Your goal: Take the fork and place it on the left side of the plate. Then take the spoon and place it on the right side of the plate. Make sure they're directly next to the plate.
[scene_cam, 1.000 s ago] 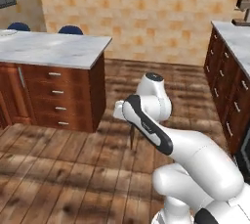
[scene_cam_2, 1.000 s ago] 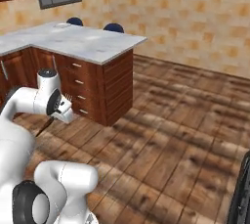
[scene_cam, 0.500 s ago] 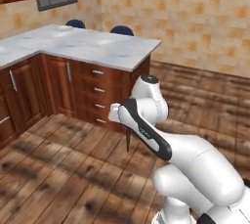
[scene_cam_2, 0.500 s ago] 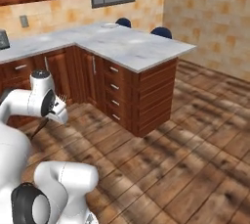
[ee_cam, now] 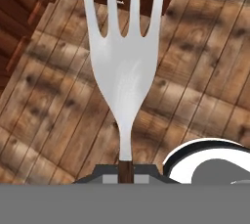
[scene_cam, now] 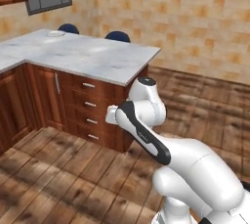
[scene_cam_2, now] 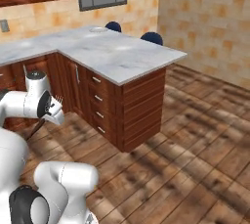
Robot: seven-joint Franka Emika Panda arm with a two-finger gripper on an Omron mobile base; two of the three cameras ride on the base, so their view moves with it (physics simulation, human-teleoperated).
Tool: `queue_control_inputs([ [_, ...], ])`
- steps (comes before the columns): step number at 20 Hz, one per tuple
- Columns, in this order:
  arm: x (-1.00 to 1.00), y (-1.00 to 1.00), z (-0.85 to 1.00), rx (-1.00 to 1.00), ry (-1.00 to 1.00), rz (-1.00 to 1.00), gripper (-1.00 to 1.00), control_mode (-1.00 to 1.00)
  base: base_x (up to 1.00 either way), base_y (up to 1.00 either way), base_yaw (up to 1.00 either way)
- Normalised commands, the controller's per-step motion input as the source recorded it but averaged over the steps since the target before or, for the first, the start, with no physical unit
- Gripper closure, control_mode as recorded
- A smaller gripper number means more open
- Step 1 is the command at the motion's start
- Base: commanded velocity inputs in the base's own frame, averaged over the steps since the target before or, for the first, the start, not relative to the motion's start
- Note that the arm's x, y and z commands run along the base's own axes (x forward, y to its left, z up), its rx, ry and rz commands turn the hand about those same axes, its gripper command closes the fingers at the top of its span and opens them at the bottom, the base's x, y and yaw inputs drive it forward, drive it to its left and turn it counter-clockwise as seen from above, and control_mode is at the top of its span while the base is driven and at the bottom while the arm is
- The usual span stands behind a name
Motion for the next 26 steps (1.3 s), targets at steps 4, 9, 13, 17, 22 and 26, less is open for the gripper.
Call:
queue_control_inputs([
  [4, 0.00, 0.00, 0.00, 0.00, 0.00, 0.00, 1.00, 1.00, 0.84, -0.32, 0.00],
  [9, 0.00, 0.00, 0.00, 0.00, 0.00, 0.00, 1.00, 1.00, 0.83, -0.34, 0.00],
  [13, 0.00, 0.00, 0.00, 0.00, 0.00, 0.00, 1.00, 1.00, 0.82, -0.34, 0.00],
  [17, 0.00, 0.00, 0.00, 0.00, 0.00, 0.00, 1.00, 1.00, 0.82, -0.35, 0.00],
  [22, 0.00, 0.00, 0.00, 0.00, 0.00, 0.00, 1.00, 1.00, 0.82, -0.35, 0.00],
  [26, 0.00, 0.00, 0.00, 0.00, 0.00, 0.00, 1.00, 1.00, 0.82, -0.35, 0.00],
])
